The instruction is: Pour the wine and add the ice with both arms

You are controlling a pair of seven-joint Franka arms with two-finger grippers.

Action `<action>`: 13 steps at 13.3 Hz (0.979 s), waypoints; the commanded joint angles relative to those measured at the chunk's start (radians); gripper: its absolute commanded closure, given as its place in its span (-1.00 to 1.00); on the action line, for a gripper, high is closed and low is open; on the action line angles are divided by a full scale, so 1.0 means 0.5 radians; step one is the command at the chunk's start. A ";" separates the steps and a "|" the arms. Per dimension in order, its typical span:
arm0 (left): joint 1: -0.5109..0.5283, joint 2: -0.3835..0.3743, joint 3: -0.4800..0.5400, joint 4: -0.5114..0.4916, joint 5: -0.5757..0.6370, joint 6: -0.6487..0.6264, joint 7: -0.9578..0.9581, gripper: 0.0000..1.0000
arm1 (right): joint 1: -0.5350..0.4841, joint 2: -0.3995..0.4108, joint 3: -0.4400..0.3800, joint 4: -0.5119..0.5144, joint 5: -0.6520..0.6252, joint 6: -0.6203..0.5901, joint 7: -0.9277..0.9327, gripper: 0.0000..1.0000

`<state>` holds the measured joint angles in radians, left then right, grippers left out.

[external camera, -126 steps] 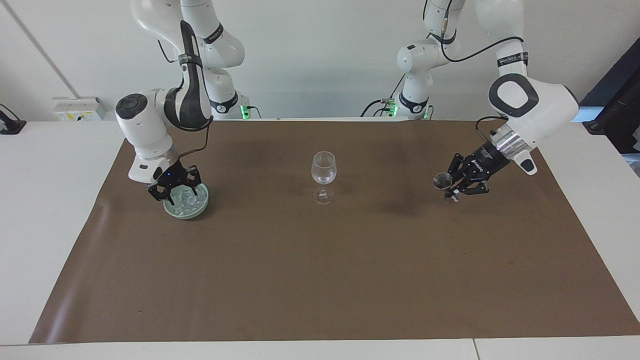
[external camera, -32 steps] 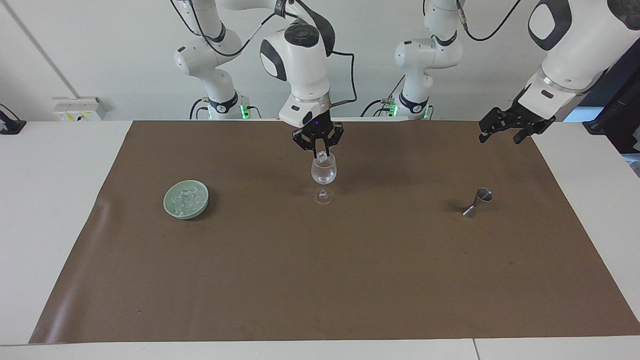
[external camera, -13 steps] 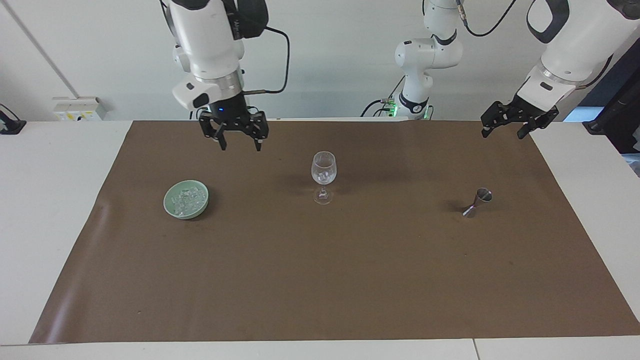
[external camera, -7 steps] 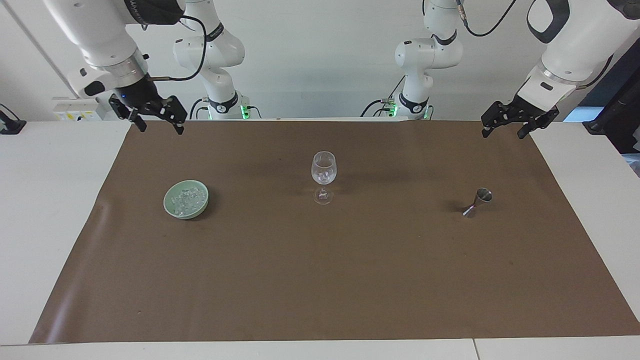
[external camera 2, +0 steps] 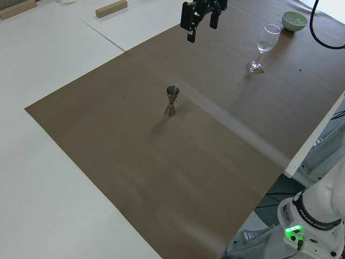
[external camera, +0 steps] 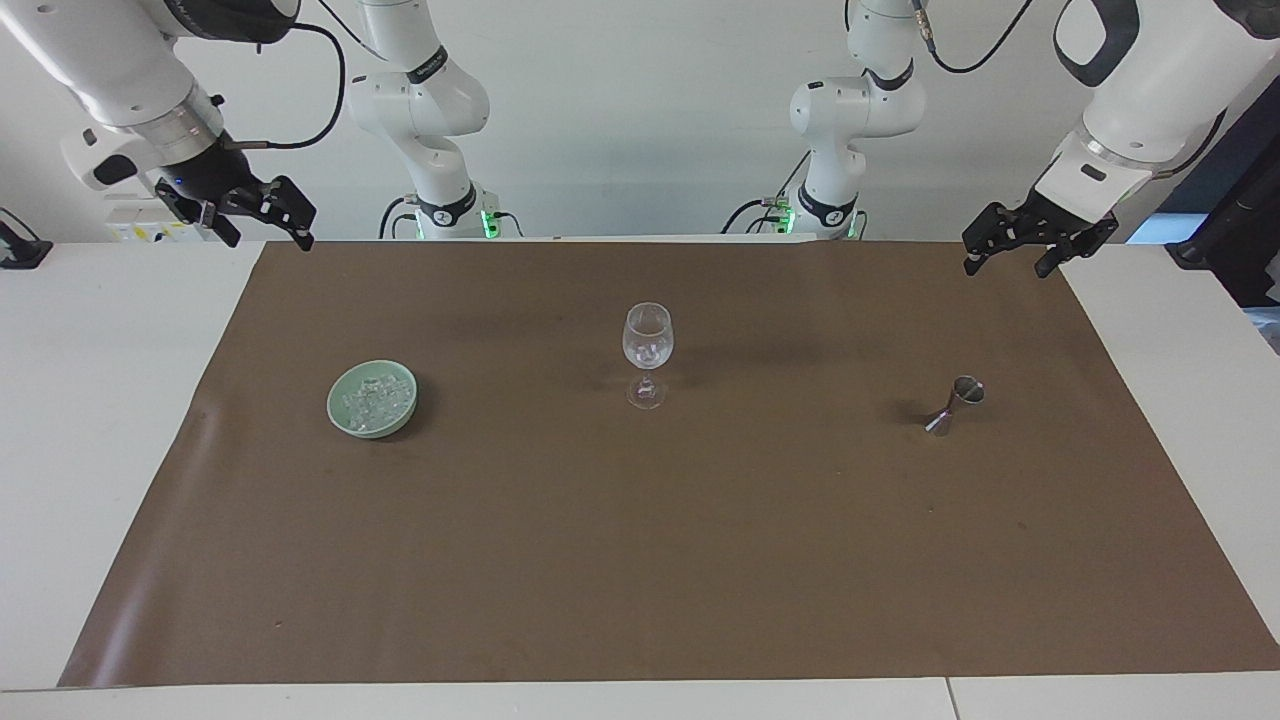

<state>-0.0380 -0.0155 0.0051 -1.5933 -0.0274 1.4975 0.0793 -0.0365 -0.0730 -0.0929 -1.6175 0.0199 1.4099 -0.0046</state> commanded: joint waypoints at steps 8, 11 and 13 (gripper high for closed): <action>-0.025 -0.052 0.027 -0.059 0.033 0.030 0.016 -1.00 | -0.090 -0.035 0.081 -0.014 0.015 0.043 -0.049 -1.00; -0.025 -0.052 0.027 -0.059 0.033 0.030 0.016 -1.00 | -0.093 -0.032 0.088 -0.011 -0.015 0.125 -0.055 -1.00; -0.025 -0.052 0.027 -0.059 0.033 0.030 0.016 -1.00 | -0.105 -0.032 0.091 -0.011 -0.024 0.135 -0.061 -1.00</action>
<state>-0.0380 -0.0155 0.0051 -1.5933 -0.0270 1.4975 0.0793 -0.0593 -0.0800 -0.0653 -1.6173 0.0166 1.4625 -0.0057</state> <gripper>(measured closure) 0.000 0.000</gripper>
